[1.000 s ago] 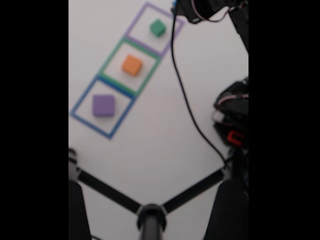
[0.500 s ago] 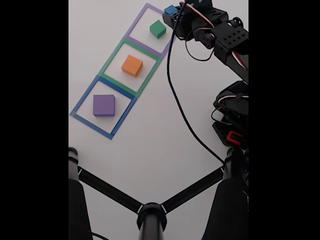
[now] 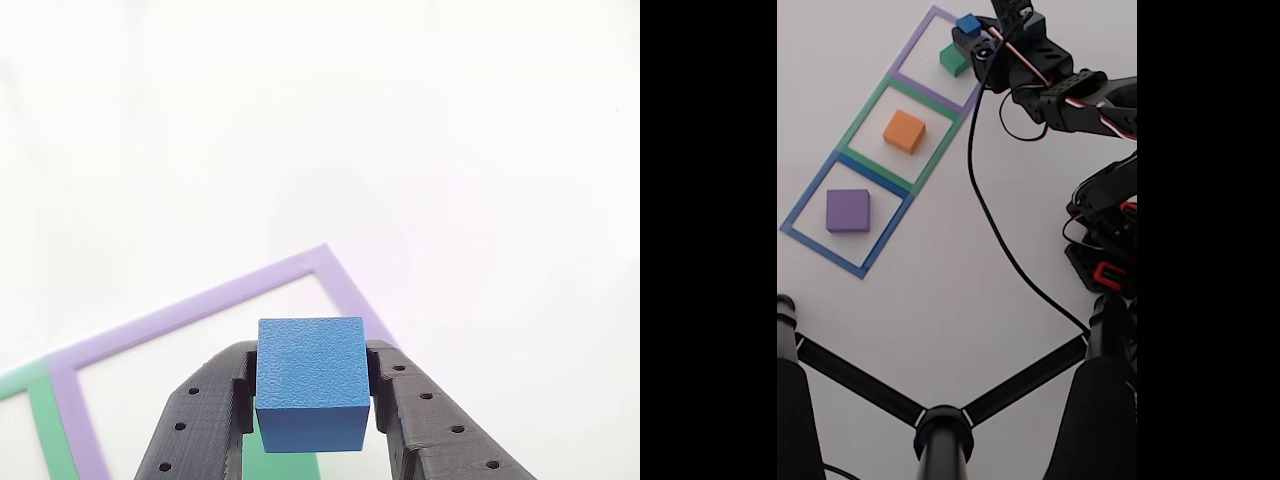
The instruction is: Tower of hanoi
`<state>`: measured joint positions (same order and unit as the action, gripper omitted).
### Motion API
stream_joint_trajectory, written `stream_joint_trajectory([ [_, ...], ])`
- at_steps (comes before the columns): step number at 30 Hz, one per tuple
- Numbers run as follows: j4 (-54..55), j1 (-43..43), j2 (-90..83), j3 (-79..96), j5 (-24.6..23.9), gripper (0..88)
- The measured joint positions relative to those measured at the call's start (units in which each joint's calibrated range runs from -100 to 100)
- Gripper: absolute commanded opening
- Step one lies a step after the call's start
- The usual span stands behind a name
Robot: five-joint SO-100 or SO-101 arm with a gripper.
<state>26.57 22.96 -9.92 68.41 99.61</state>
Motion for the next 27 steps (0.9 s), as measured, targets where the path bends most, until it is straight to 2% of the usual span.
stream_joint_trajectory([
  [13,10.4,-2.1,9.9,-0.1,-0.4,6.7],
  [27,14.5,-2.6,16.3,-1.7,0.0,6.8],
])
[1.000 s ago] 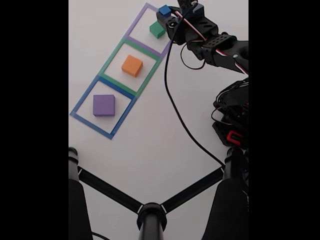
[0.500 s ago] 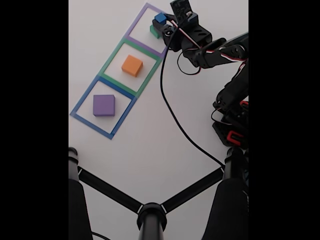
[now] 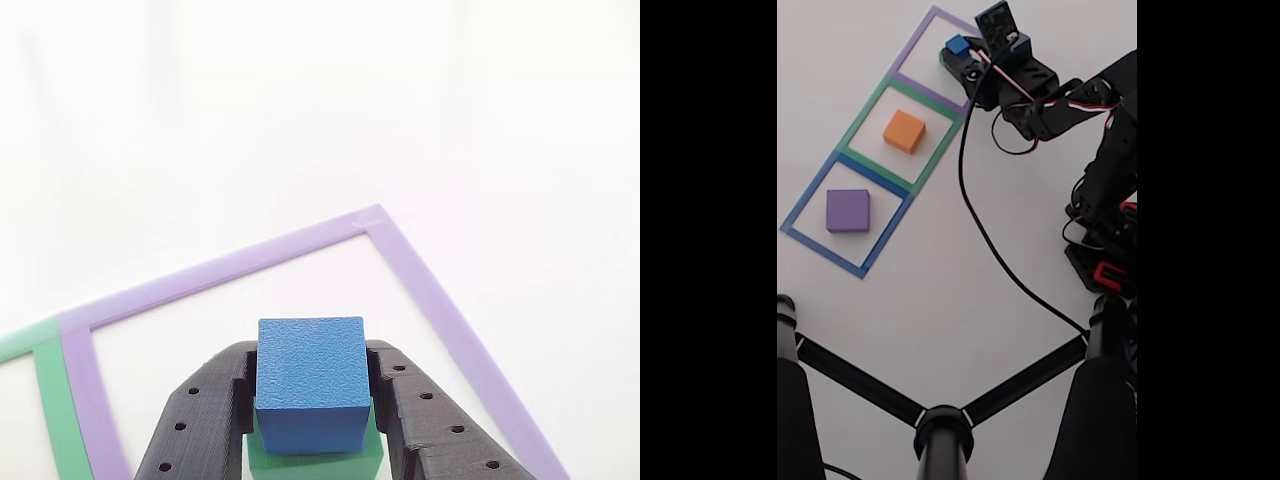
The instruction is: Tower of hanoi
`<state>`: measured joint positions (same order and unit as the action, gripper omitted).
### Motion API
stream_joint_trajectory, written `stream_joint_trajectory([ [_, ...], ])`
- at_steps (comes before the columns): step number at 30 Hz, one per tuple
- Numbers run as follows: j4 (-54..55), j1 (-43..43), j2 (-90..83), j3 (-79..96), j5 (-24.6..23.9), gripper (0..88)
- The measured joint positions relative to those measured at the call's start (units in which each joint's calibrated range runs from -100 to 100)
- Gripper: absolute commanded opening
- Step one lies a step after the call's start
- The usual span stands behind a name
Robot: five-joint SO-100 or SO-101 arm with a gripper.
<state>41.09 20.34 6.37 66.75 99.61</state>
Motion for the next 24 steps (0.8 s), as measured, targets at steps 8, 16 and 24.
stream_joint_trajectory([
  [8,0.6,0.0,1.3,-1.0,0.2,14.1],
  [16,2.6,0.0,1.3,-1.0,0.4,20.9],
  [24,3.6,0.0,1.1,-1.0,0.4,26.6],
])
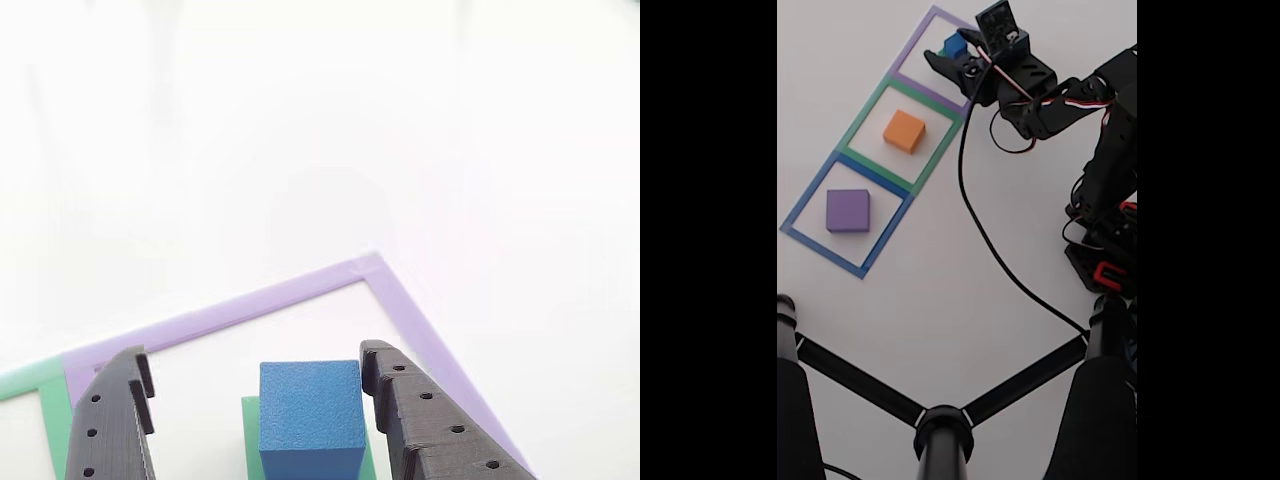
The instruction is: Tower of hanoi
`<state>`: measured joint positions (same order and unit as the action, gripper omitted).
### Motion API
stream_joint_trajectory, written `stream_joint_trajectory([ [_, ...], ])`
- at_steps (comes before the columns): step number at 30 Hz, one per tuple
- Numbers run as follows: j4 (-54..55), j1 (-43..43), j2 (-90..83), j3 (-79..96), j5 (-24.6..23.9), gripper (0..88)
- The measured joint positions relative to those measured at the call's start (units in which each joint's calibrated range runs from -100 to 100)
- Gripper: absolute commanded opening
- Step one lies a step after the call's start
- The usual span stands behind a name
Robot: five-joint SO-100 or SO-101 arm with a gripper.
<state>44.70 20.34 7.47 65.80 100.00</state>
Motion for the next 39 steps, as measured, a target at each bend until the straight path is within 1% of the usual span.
stream_joint_trajectory([
  [7,-2.4,0.0,-6.6,-1.0,0.0,29.4],
  [10,-7.9,-0.2,-12.2,-1.9,0.0,28.9],
  [12,-13.4,-0.7,-17.1,-2.1,0.0,26.2],
  [14,-20.8,-1.3,-23.6,-2.9,0.0,21.4],
  [16,-30.7,-2.0,-30.6,-4.5,0.0,16.2],
  [20,-56.8,-2.6,-43.5,-12.8,0.0,6.6],
  [25,-94.5,-3.6,-50.5,-29.2,0.0,1.1],
  [28,-110.4,-5.7,-52.1,-36.9,0.0,0.1],
  [30,-116.8,-7.0,-53.9,-38.6,0.0,0.1],
  [36,-124.4,-12.1,-58.1,-39.8,0.0,1.0],
  [39,-127.2,-13.3,-59.2,-39.8,0.0,5.7],
])
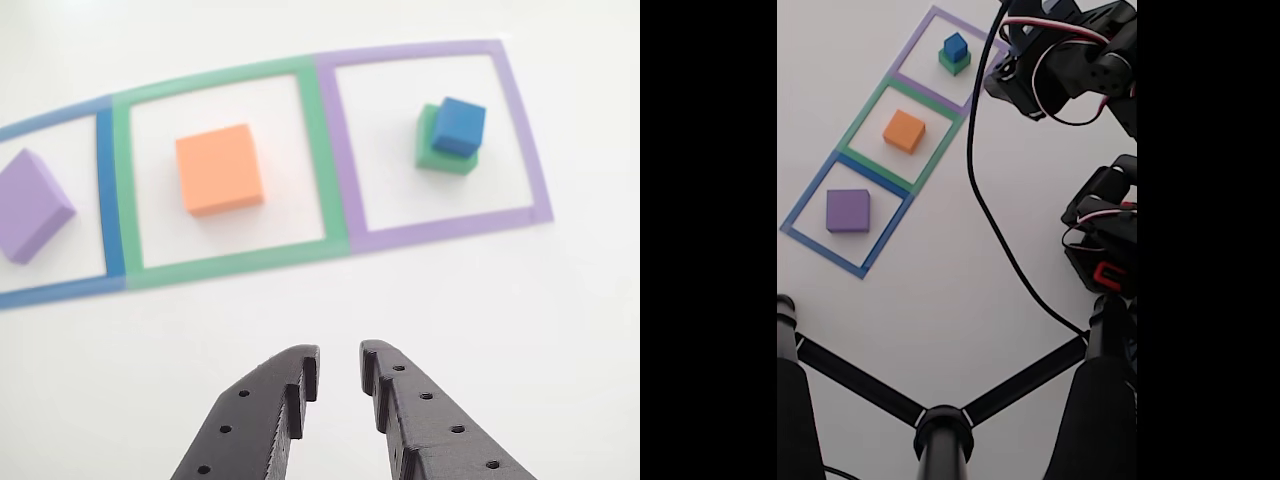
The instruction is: Tower of hanoi
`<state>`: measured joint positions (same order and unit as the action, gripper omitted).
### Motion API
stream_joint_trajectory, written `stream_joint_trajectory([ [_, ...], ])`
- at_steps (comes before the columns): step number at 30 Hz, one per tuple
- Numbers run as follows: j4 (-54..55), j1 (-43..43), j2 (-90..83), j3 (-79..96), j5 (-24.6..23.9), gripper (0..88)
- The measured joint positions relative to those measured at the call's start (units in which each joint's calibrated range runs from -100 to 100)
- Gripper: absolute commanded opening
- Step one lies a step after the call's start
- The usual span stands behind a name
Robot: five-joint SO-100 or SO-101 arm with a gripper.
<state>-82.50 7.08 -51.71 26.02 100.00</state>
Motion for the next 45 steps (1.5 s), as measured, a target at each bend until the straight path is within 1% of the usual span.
stream_joint_trajectory([
  [4,-1.8,-2.6,-0.8,0.0,0.0,17.6],
  [7,-0.7,-2.9,-1.8,2.1,0.0,24.8],
  [8,0.2,-3.1,-2.1,3.5,0.0,29.5],
  [10,3.0,-3.7,-2.9,6.6,0.0,34.6],
  [13,8.7,-4.1,-4.3,12.8,0.0,41.1],
  [15,13.5,-4.1,-5.3,17.8,0.0,43.8],
  [18,21.9,-3.8,-7.3,26.8,0.0,45.1],
  [24,43.0,-3.3,-8.0,44.0,0.0,48.7],
  [30,65.2,-3.4,-0.9,53.3,0.0,48.2],
  [34,79.9,-4.3,5.3,57.4,0.0,46.7],
  [45,111.2,-5.7,24.3,62.6,0.0,47.0],
])
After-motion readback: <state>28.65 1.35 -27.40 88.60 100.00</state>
